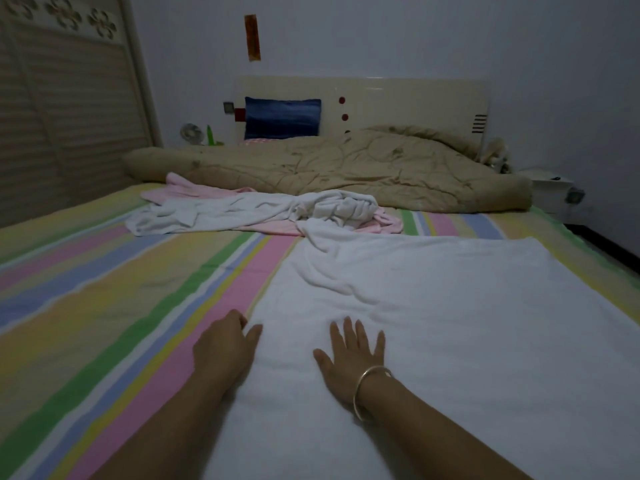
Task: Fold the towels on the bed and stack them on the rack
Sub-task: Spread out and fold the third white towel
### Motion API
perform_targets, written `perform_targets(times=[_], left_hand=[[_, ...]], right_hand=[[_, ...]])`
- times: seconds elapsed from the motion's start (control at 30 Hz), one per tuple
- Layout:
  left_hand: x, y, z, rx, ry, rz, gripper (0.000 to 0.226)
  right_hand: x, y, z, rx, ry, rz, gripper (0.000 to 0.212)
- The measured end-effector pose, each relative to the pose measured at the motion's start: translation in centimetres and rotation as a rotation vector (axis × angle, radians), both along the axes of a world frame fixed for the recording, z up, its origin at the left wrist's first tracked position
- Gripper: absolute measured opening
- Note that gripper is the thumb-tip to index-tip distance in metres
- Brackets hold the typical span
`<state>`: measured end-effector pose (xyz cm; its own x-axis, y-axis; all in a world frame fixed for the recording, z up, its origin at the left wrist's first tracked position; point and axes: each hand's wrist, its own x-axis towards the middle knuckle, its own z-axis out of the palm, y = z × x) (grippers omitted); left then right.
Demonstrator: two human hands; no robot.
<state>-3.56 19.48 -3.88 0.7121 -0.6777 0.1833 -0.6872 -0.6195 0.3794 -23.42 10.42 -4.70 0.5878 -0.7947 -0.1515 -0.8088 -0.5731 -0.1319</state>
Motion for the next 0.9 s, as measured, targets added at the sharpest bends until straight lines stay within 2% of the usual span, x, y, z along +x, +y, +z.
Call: perform_targets(times=[0.17, 0.23, 0.3, 0.4, 0.43, 0.5, 0.57, 0.8, 0.9], left_hand=[[3.7, -2.2, 1.0, 0.425, 0.130, -0.037, 0.036], [5.0, -3.5, 2.8, 0.511, 0.156, -0.078, 0.027], [6.0, -5.6, 3.9, 0.404, 0.202, -0.109, 0.020], [7.5, -10.3, 3.4, -0.004, 0.535, -0.188, 0.023], [7.6, -11.8, 3.1, -0.076, 0.548, -0.195, 0.029], [7.9, -15.3, 2.3, -0.103, 0.439, -0.184, 0.045], [8.2, -18.6, 1.5, -0.147, 0.402, -0.156, 0.051], [12.0, -29.4, 0.0, -0.155, 0.587, -0.218, 0.054], [13.0, -32.0, -1.8, -0.142, 0.615, -0.237, 0.077]], right_hand=[[5.4, -2.9, 0.0, -0.064, -0.120, 0.103, 0.063], [7.0, -4.8, 0.4, -0.096, -0.156, 0.095, 0.060], [8.3, -7.1, 0.8, -0.126, -0.194, 0.050, 0.058], [10.6, -11.8, 1.5, -0.172, -0.221, 0.015, 0.055], [11.1, -13.1, 1.7, -0.185, -0.210, 0.012, 0.055], [12.4, -16.2, 2.4, -0.202, -0.182, 0.007, 0.056], [13.5, -19.0, 2.9, -0.220, -0.178, -0.011, 0.054], [17.6, -28.4, 4.7, -0.140, -0.244, -0.090, 0.040], [19.6, -31.8, 5.2, -0.161, -0.333, -0.097, 0.042]])
